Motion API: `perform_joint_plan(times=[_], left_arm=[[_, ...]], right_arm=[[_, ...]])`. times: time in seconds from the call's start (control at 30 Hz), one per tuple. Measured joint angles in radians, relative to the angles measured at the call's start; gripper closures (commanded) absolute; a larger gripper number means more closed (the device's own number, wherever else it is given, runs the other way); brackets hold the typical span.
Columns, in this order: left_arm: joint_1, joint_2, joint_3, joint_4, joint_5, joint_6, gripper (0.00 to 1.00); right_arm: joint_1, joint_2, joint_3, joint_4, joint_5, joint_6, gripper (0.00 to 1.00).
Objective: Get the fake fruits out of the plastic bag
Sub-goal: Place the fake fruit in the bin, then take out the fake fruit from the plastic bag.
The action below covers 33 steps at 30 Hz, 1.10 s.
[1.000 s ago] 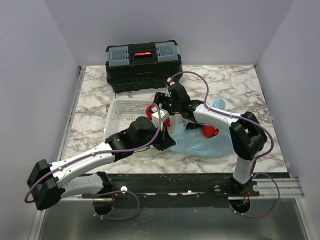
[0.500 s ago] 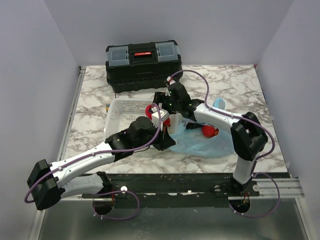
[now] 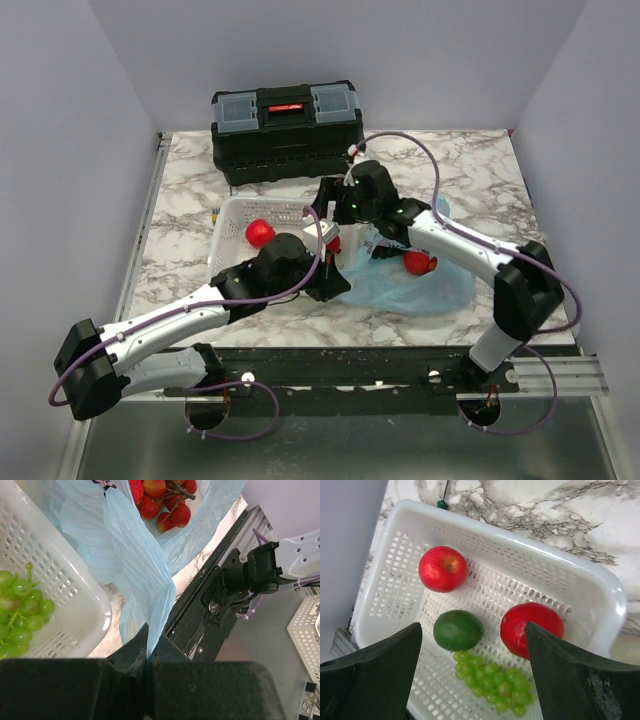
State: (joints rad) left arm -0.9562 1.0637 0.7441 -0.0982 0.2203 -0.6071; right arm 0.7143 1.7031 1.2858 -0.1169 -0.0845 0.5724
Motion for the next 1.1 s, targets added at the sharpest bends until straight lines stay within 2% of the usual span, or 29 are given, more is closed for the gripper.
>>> perform_joint_plan(times=[0.23,0.37,0.53,0.63,0.77,0.83,1.1], left_arm=[[0.0,0.0,0.0,-0.009,-0.007,0.0,1.0],[0.0,0.0,0.013,-0.017,-0.023,0.005,1.0],[0.0,0.0,0.058,-0.021,-0.04,0.018,1.0],[0.0,0.005,0.088,-0.024,-0.053,0.025,1.0],[0.0,0.024,0.114,-0.027,-0.056,0.028,1.0],[0.0,0.033,0.114,-0.031,-0.056,0.028,1.0],[0.0,0.054,0.114,-0.048,-0.056,0.026,1.0]], right_arm=[[0.0,-0.326,-0.148,-0.069,0.106,-0.027,0.17],[0.0,-0.512,-0.209,-0.141,0.156,-0.04,0.22],[0.0,-0.673,-0.243,-0.222,0.166,-0.047,0.27],[0.0,-0.734,-0.274,-0.261,0.153,-0.053,0.3],[0.0,-0.765,-0.32,-0.326,0.115,-0.077,0.48],[0.0,-0.753,-0.346,-0.349,0.101,-0.076,0.52],[0.0,-0.761,-0.475,-0.418,0.135,-0.009,0.53]])
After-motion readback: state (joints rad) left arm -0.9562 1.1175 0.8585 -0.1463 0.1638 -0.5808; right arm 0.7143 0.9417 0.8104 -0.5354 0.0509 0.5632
